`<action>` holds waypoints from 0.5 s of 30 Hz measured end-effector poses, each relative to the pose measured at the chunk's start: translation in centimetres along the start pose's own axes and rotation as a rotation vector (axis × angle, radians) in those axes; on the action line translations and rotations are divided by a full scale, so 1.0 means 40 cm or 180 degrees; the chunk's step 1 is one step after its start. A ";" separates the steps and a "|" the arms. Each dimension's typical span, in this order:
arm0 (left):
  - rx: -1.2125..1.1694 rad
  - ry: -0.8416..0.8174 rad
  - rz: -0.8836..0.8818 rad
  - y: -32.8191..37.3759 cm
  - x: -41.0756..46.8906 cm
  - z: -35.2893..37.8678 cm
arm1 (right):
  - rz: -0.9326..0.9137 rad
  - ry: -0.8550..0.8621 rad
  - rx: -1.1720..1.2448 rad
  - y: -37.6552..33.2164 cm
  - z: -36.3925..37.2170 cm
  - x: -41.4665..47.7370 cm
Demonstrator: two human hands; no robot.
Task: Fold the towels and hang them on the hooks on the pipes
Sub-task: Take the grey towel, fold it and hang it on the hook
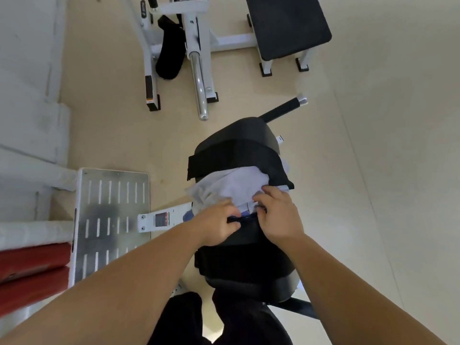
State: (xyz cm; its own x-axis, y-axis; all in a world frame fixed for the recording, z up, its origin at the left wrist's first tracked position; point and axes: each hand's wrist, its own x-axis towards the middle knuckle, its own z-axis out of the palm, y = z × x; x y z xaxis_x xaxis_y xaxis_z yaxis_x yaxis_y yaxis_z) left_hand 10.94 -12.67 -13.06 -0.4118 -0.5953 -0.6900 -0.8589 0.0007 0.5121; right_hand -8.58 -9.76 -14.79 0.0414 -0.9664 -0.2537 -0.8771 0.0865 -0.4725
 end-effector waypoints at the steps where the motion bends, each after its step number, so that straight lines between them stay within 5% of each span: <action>1: 0.0034 -0.0057 0.0058 0.004 0.008 0.011 | -0.0052 0.0021 0.0000 0.004 0.002 0.004; 11: -0.0378 0.0078 -0.0217 0.036 -0.006 0.026 | -0.0136 -0.0222 -0.0469 -0.027 -0.065 0.043; 15: -0.1146 0.0468 -0.0368 0.049 -0.048 0.004 | -0.0480 0.0232 -0.0366 -0.069 -0.122 0.009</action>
State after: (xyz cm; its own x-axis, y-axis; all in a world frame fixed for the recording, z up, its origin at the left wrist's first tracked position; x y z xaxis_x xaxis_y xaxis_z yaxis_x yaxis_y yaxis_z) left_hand 10.01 -11.43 -10.82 -0.2483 -0.6835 -0.6864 -0.7248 -0.3389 0.5998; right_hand -8.46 -11.51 -9.46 0.1453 -0.9816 -0.1238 -0.9127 -0.0847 -0.3998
